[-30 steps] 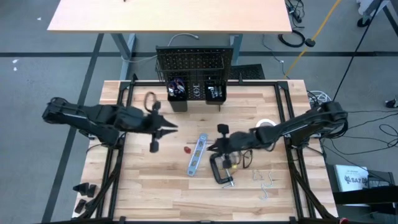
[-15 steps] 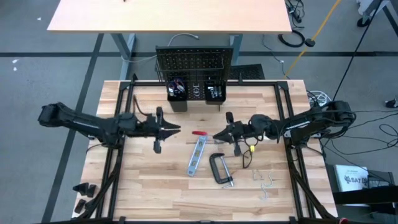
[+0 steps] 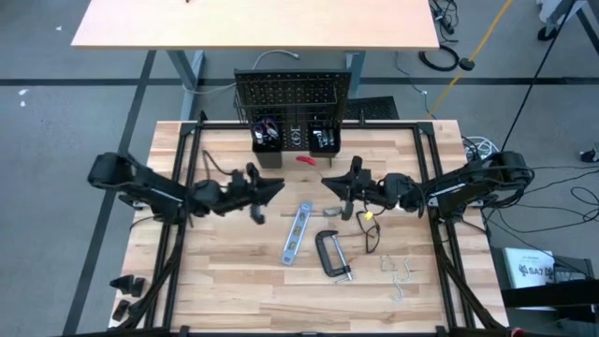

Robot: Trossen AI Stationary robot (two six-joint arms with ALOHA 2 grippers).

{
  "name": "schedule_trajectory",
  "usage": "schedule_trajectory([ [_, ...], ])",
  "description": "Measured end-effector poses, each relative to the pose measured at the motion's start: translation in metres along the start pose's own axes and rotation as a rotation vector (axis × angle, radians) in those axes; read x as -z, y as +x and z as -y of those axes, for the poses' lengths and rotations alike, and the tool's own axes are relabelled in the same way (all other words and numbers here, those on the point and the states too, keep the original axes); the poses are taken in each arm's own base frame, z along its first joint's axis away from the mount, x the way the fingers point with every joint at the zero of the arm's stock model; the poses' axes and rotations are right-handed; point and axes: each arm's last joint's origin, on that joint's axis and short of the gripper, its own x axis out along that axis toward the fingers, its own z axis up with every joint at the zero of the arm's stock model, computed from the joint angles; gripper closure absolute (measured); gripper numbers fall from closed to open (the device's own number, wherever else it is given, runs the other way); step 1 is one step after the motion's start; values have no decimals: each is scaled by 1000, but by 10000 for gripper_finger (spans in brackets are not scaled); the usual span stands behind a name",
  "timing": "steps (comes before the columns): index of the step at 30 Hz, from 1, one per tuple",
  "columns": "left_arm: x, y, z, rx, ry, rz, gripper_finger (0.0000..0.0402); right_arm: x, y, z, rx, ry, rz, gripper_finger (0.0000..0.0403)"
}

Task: Hang tools onto peg board
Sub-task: Hang the red allen wrench on the peg board

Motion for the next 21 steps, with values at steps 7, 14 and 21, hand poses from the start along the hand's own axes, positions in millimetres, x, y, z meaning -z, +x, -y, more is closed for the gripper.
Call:
schedule_trajectory([
  [7, 14, 44, 11, -63, -23, 1, 340, 18, 16, -5, 91, -32, -39, 403],
  [14, 23, 56, 9, -183, -234, 28, 340, 14, 24, -26, 170, -187, -28, 403],
  [21, 18, 56, 9, -196, -261, 76, 340, 19, 20, -30, 288, -237, -78, 403],
])
